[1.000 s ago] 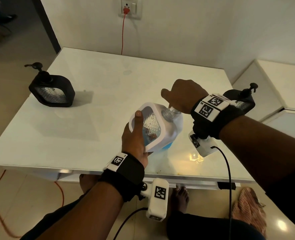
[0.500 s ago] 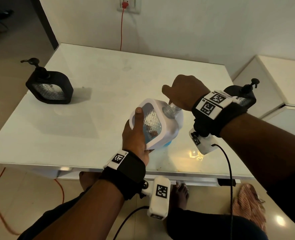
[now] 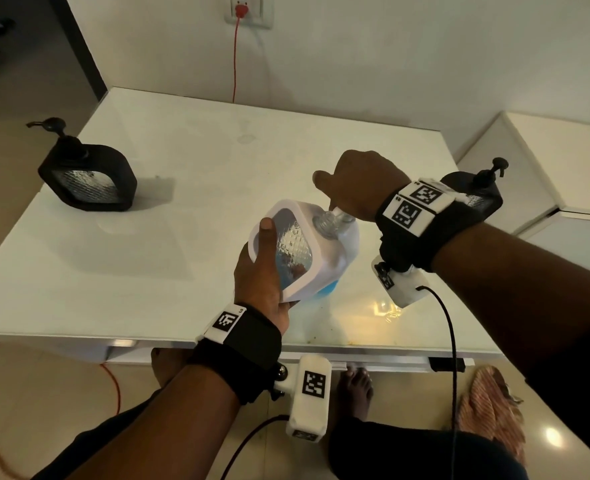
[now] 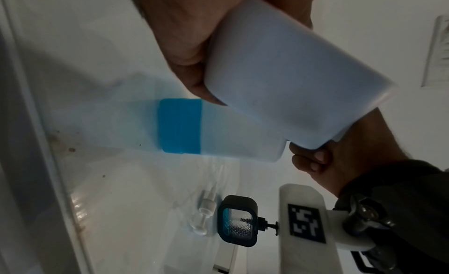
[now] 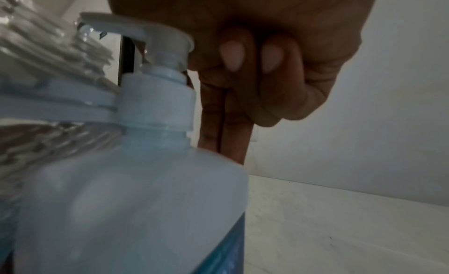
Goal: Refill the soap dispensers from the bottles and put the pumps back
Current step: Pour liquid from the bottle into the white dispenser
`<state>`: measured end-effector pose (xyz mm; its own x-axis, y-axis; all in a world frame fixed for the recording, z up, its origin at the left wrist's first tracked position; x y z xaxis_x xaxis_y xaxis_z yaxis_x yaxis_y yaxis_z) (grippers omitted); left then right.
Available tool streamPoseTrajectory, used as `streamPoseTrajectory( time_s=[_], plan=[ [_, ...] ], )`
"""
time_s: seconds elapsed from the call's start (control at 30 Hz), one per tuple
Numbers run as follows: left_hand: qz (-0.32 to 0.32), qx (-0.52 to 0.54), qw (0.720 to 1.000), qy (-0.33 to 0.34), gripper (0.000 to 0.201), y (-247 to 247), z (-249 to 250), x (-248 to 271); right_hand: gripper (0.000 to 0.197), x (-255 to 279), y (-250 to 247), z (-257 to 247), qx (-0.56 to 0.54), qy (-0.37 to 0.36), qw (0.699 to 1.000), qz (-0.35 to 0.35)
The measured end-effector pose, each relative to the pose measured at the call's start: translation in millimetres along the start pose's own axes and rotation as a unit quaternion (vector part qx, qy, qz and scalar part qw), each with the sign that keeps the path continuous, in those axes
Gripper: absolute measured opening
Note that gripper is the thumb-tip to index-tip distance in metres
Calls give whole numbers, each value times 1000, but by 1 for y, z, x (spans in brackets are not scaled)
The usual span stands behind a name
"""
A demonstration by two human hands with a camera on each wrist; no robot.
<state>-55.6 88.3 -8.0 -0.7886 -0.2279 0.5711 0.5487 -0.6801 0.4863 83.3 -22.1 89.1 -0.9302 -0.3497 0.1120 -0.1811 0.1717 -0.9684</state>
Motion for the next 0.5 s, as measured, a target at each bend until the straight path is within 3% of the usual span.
streamPoseTrajectory(
  time_s=[0.1,0.3,0.5],
  plan=[
    [2,-4,1000,-3,45,1,-1,0,47,2,0,0,4,2,1000,8],
    [-5,-10,1000,-1,45,2,1,0,61,-1,-5,1,-10,-1,999,-51],
    [7,-9,1000,3,40,2,3,-2,41,1,-4,-3,-4,10,1000,-15]
  ],
)
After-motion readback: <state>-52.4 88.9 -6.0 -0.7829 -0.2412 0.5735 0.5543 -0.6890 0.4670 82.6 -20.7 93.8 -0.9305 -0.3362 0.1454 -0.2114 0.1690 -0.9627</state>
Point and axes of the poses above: each hand's wrist, its own x-axis away from the middle knuckle, its own y-axis out of the palm, z = x × y, the point moved 1 cm from there along -x, towards the middle knuckle, and after that the axes turned 3 degrees about -y, right-handed, at the moved point
